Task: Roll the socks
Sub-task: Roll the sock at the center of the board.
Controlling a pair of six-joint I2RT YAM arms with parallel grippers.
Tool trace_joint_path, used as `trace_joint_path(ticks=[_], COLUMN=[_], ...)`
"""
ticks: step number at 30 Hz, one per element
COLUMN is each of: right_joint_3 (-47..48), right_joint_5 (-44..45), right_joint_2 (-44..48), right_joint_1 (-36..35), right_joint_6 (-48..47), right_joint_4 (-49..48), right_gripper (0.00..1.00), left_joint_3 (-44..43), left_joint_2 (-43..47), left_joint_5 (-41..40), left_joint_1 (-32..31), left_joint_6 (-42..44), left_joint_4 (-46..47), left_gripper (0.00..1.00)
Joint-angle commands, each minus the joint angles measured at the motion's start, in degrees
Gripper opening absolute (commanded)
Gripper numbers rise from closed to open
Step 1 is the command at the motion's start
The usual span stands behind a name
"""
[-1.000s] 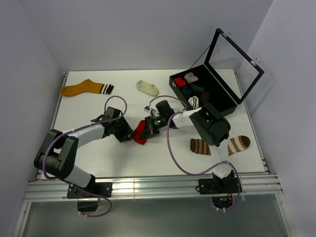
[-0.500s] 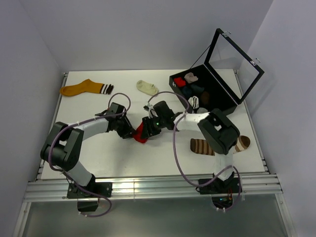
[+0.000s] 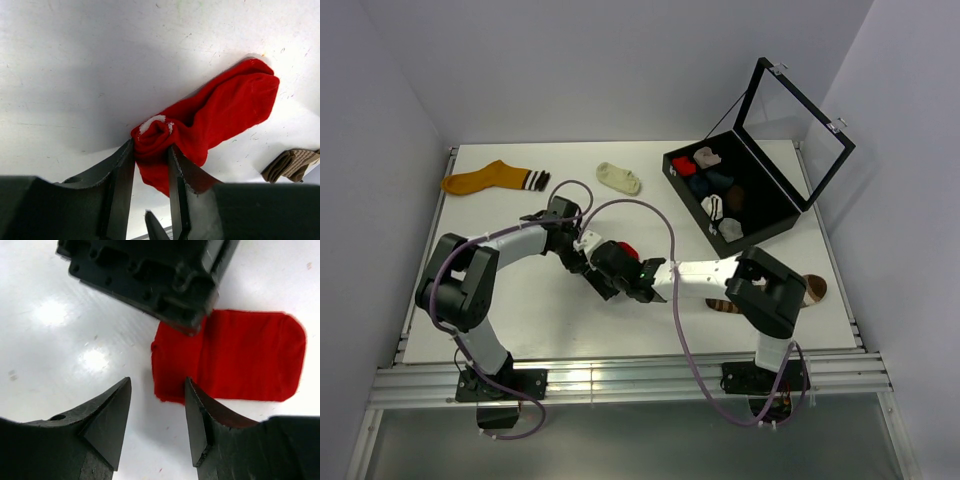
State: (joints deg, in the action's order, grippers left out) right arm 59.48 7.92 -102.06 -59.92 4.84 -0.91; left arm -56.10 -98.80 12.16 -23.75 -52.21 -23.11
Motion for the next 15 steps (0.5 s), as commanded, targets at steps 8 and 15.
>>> trace_joint_path(ticks=[8,15], right_joint_3=[4.6,2.0], right_joint_5=[14.0,12.9], right_joint_2=[-8.6,-9.5], right_joint_1=[-2.7,-2.5], right_joint_6=[-6.1,-5.5], right_joint_4=[-0.7,-1.8], right_gripper=[0.53,0.11], left_joint_3=[-1.8,-3.8], left_joint_2=[-2.1,-2.2], left_joint_5=[-1.7,-1.3], left_joint_1=[-0.5,-0.5], left_joint_6=[3.5,5.4], left_joint_4=[-3.0,-3.3], left_gripper=[0.35,0.36])
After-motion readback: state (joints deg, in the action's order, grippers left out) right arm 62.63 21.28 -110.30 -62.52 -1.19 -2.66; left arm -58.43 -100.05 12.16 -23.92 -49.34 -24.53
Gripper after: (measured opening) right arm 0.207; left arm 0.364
